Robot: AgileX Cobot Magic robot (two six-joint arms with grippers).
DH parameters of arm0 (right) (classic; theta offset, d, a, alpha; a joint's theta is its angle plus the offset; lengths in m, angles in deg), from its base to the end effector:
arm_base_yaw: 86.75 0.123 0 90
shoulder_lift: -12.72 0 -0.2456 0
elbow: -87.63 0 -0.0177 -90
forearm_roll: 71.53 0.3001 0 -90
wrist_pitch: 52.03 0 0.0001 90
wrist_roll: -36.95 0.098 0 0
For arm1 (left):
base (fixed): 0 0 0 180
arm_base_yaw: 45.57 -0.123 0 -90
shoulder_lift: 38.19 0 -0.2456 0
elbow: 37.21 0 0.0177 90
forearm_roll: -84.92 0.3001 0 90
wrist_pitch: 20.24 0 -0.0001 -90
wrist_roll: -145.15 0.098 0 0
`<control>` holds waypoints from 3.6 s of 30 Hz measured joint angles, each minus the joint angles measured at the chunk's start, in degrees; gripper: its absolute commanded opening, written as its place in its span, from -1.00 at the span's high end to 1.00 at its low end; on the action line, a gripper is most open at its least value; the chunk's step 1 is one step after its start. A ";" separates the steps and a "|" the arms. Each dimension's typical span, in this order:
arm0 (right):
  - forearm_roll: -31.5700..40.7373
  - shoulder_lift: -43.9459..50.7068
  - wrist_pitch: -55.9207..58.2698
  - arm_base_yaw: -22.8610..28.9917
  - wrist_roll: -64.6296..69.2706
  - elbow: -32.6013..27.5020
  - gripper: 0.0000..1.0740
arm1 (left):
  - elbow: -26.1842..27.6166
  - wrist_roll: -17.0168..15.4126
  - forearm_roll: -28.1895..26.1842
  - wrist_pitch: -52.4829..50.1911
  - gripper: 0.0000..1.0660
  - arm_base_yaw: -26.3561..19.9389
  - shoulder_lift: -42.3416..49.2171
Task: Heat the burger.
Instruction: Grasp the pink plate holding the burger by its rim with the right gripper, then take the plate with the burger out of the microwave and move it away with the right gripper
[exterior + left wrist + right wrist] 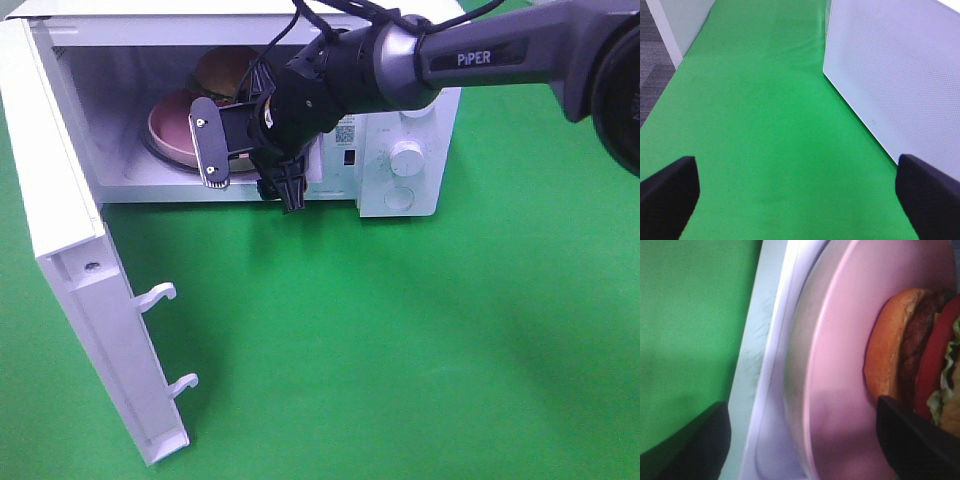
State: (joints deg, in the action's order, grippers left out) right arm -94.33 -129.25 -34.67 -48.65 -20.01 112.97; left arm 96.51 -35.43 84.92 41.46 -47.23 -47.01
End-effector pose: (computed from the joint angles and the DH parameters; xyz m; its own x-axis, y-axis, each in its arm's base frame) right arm 0.4328 0.3249 0.0895 0.4322 -0.8994 -0.0655 -0.6295 -0.2489 -0.7361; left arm 0.0807 0.0023 0.3026 -0.4504 -0.0232 -0.8925 -0.0335 0.9994 -0.0090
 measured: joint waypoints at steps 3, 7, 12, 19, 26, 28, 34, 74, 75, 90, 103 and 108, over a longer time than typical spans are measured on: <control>0.69 -1.03 0.00 0.00 0.00 1.26 -0.43 | 0.00 0.00 0.00 0.00 -0.88 0.00 0.00; 1.66 -3.04 0.00 0.00 0.00 3.32 -0.42 | 0.00 0.00 0.00 0.00 -0.88 0.00 0.00; 2.35 -4.76 0.06 0.00 0.00 4.35 -0.39 | 0.00 0.00 0.00 0.00 -0.88 0.00 0.00; 3.21 -5.27 0.06 0.00 0.00 4.53 0.20 | 0.00 0.00 0.00 0.00 -0.88 0.00 0.00; 4.58 -5.27 1.78 0.29 0.00 4.53 0.97 | 0.00 0.00 0.00 0.00 -0.88 0.00 0.00; 4.64 -5.10 2.18 0.69 -0.11 4.53 1.00 | 0.00 0.00 0.00 0.00 -0.88 0.00 0.00; 4.64 -5.04 2.52 0.69 -0.17 4.53 1.00 | 0.00 0.00 0.00 0.00 -0.88 0.00 0.00; 4.47 13.52 -5.27 1.83 -10.66 -21.66 1.00 | 0.00 0.00 0.00 0.00 -0.88 0.00 0.00; 4.47 13.52 -5.27 1.83 -10.66 -21.66 1.00 | 0.00 0.00 0.00 0.00 -0.88 0.00 0.00; 3.61 22.86 -7.73 2.35 -11.75 -33.29 1.00 | 0.00 0.00 0.00 0.00 -0.88 0.00 0.00; 3.55 31.97 -8.02 2.58 -11.75 -44.92 1.00 | 0.00 0.00 0.00 0.00 -0.88 0.00 0.00; 3.15 35.64 -8.08 2.58 -11.12 -48.30 1.00 | 0.00 0.00 0.00 0.00 -0.88 0.00 0.00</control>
State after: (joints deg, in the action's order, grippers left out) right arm -91.18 -93.61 -42.75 -46.07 -31.12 64.67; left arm 96.51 -35.43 84.92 41.46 -47.23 -47.01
